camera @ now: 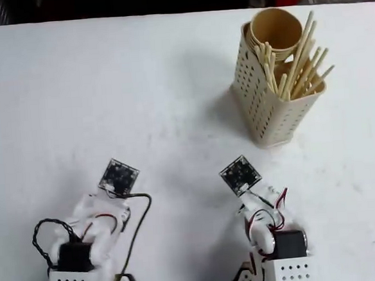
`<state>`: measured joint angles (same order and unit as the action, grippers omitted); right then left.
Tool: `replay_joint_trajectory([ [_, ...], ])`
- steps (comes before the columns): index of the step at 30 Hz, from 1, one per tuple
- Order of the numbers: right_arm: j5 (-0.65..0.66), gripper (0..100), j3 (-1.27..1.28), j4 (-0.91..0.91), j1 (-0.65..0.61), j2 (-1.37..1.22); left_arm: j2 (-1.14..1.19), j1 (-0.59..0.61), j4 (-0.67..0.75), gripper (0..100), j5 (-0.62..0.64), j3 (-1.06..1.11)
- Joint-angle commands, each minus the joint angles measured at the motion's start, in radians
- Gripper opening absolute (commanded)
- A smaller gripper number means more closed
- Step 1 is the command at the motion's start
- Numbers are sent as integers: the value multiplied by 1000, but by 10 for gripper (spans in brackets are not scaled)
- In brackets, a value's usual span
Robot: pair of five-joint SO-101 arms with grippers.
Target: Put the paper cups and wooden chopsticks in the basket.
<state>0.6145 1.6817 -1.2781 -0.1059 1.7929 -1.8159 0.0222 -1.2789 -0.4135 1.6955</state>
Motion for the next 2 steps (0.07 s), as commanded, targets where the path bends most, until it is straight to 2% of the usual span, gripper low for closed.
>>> replay_joint_trajectory([
  [1,6,18,9,-4,-5,7,-8,8,-6,145,9,-3],
  [2,6,18,9,-4,-5,7,-8,8,-6,145,9,-3],
])
